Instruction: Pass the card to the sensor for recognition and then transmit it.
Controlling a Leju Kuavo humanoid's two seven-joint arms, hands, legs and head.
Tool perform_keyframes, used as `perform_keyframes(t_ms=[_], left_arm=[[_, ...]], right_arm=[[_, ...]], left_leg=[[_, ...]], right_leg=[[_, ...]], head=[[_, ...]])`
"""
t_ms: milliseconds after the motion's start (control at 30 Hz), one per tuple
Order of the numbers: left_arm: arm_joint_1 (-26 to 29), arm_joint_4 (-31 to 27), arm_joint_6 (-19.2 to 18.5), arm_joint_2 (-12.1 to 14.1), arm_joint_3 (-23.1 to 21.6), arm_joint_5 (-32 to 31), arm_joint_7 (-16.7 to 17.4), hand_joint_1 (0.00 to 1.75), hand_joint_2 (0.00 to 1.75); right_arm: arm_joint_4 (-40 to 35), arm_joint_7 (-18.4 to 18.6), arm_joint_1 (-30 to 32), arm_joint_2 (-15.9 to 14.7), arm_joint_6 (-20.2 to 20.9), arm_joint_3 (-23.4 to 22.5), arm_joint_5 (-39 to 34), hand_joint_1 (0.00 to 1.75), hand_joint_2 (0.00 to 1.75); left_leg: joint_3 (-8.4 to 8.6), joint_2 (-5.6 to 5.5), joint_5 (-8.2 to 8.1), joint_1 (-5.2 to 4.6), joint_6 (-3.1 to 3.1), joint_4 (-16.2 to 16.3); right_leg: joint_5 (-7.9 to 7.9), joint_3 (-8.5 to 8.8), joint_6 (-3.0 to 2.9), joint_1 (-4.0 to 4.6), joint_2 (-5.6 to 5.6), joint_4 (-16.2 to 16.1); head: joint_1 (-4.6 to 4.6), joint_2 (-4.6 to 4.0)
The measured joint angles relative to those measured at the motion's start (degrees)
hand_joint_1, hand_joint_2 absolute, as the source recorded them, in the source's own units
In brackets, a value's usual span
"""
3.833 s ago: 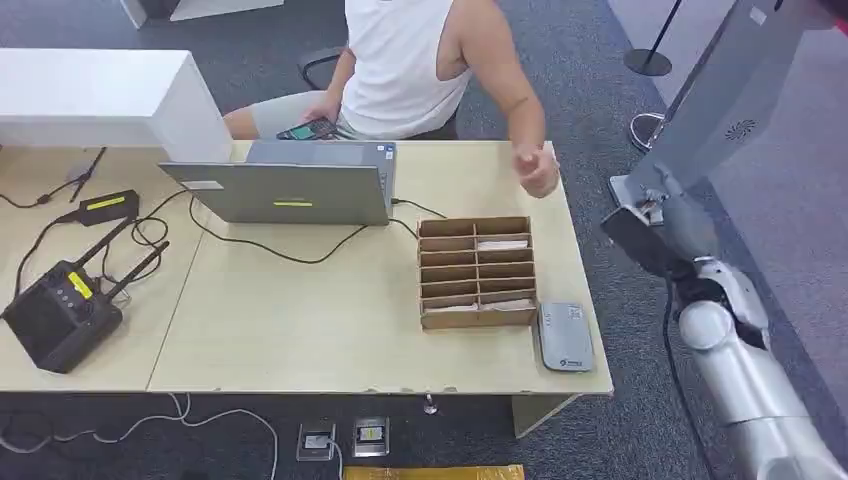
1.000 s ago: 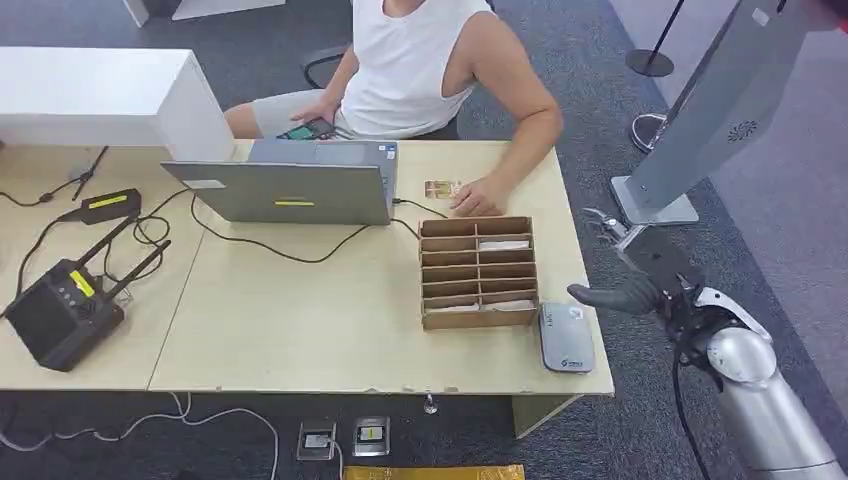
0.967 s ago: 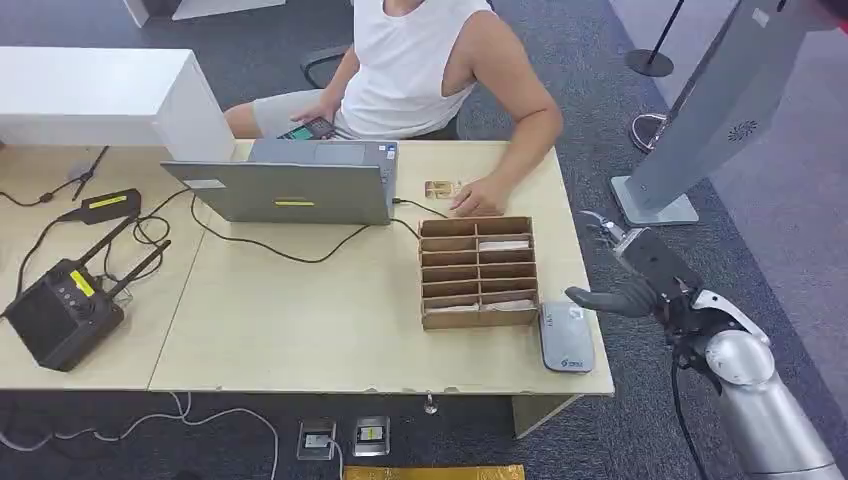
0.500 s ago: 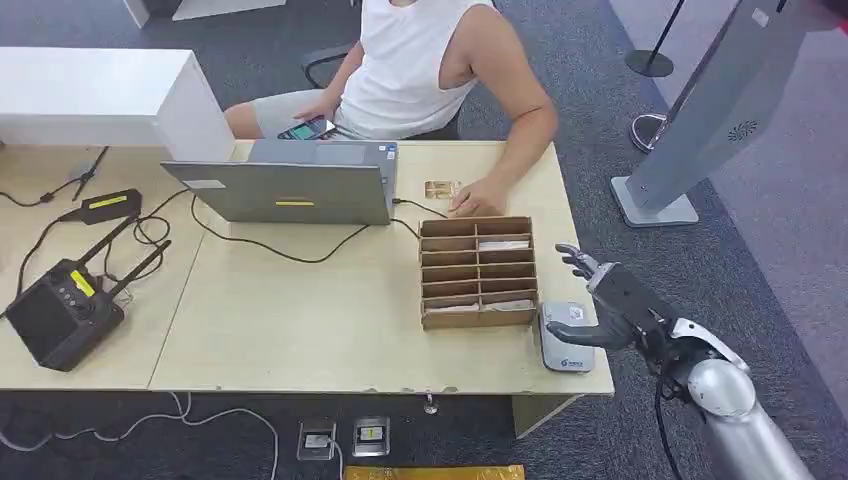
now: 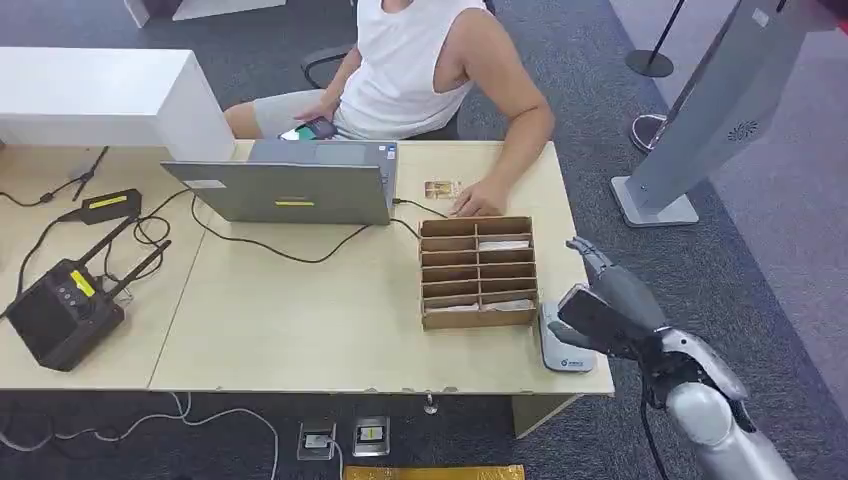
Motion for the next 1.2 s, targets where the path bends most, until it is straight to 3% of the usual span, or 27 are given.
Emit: perform_keyframes(t_ms=[200,300,633,1200], left_arm=[[0.0,0.0,0.7,-0.3,0.0,-0.3,0.2,0.00,0.00],[0.0,0.0,0.7,-0.4,0.0,-0.6,0.2,0.00,0.00],[0.0,0.0,0.7,-0.5,0.0,-1.1,0.2,0.00,0.00],[0.0,0.0,0.7,-0.5,0.0,-2.0,-0.2,0.00,0.00]], right_arm=[[-0.7,1.2,2.2,1.1,-10.6,3.6,18.0,0.00,1.75],[-0.7,2.0,3.6,2.3,-13.5,6.0,21.3,0.00,1.75],[-0.7,2.7,4.7,3.1,-13.9,10.4,23.1,0.00,1.75],[3.6,1.0,1.3,4.4,-15.8,11.7,23.5,0.00,1.75]], left_leg=[[0.00,0.00,-0.01,0.01,-0.01,0.0],[0.00,0.00,-0.02,0.01,-0.03,0.0],[0.01,0.00,-0.02,0.00,-0.03,0.0],[0.02,0.01,-0.02,0.00,-0.03,0.0]], right_leg=[[-0.02,0.00,-0.02,0.01,0.01,0.0],[-0.03,0.00,-0.04,0.01,0.01,0.0],[-0.03,0.00,-0.04,0.00,0.02,0.0],[-0.03,0.00,-0.04,0.00,0.03,0.0]], head=[[0.02,0.00],[0.00,0.00],[0.00,0.00],[0.00,0.00]])
